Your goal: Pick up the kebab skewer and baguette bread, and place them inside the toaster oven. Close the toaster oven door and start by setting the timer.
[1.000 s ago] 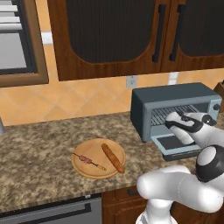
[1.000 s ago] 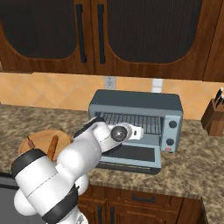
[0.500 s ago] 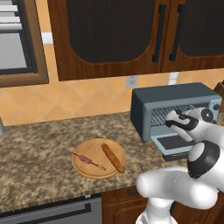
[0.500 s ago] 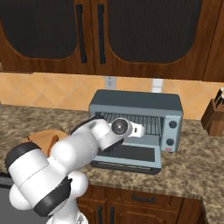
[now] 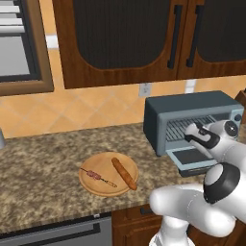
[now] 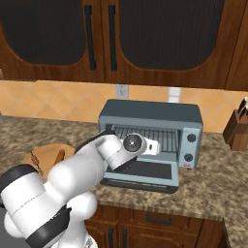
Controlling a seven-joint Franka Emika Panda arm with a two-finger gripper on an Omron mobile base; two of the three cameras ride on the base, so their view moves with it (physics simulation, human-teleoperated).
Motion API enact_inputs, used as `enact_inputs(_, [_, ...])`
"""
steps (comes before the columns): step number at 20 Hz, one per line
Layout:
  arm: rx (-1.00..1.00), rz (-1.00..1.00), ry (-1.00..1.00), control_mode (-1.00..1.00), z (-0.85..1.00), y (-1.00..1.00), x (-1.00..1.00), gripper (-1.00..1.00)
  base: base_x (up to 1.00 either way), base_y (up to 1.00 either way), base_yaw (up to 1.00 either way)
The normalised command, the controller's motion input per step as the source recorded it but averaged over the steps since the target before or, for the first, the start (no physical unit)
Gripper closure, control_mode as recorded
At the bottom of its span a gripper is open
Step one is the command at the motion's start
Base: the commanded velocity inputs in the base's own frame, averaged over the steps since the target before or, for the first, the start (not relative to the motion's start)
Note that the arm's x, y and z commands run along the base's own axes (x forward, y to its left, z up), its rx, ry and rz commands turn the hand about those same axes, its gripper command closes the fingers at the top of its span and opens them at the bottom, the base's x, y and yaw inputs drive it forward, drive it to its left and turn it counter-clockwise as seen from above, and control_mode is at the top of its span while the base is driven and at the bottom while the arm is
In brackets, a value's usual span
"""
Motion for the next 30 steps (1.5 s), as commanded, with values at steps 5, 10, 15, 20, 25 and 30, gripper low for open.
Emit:
enact_inputs(5, [0.0,0.0,0.08,-1.0,-0.41,0.0,-0.32,-1.0,0.0,0.0,0.0])
enact_inputs(10, [0.0,0.0,0.08,-1.0,-0.43,0.0,-0.31,-1.0,0.0,0.0,0.0])
enact_inputs(15, [0.0,0.0,0.07,-1.0,-0.45,0.0,-0.39,-1.0,0.0,0.0,0.0])
enact_inputs(20, [0.0,0.0,0.07,-1.0,-0.43,0.0,-0.4,-1.0,0.0,0.0,0.0])
enact_inputs(25, [0.0,0.0,0.01,-1.0,-0.38,0.0,-0.4,-1.0,0.0,0.0,0.0])
enact_inputs(30, [0.0,0.0,0.01,-1.0,-0.4,0.0,-0.41,-1.0,0.0,0.0,0.0])
